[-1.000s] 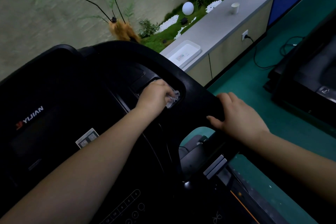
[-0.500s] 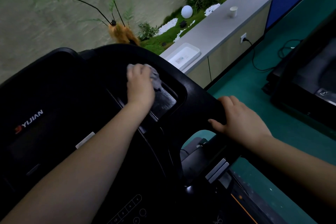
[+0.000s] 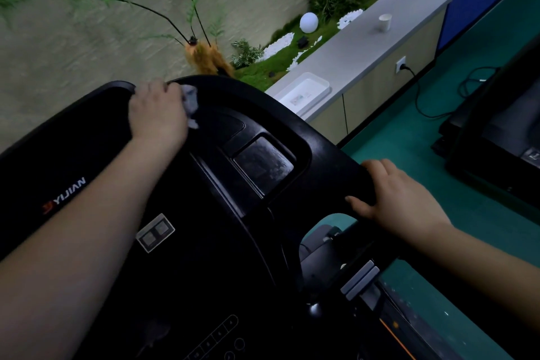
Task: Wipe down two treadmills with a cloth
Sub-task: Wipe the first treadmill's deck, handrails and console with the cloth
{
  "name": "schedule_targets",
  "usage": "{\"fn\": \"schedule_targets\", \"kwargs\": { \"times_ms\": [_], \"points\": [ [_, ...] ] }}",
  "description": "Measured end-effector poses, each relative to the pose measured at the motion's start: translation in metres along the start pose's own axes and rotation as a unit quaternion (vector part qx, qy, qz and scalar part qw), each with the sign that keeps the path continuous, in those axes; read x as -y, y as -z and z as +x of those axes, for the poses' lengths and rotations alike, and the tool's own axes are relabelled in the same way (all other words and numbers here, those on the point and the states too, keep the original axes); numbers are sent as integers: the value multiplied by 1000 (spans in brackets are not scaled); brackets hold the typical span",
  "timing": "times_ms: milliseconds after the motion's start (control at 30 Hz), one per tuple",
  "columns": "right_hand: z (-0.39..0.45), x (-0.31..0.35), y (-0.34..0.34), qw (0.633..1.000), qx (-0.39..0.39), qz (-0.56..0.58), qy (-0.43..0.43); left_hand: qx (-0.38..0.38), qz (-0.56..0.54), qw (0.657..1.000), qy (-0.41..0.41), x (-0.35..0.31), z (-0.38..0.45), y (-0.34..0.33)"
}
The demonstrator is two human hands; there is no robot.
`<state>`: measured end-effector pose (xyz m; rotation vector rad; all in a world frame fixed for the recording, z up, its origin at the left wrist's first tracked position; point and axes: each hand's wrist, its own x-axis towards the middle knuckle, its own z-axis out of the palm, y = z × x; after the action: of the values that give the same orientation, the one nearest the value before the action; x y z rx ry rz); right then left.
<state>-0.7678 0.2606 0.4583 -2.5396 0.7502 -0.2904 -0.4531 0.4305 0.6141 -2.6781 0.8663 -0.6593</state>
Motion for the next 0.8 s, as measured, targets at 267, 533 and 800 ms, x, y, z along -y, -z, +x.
{"fn": "schedule_targets", "kwargs": {
  "times_ms": [267,533,800],
  "points": [
    [0,-1,-1,1000,1,-2,-2,109,248,959,-87,-19,-2,-8],
    [-1,-2,0,1000,4,-1,1,221,136,940,-222,-41,-55,5],
    [0,-2,0,1000,7,0,2,287,-242,914,-153,-63,-119,0]
  ]
}}
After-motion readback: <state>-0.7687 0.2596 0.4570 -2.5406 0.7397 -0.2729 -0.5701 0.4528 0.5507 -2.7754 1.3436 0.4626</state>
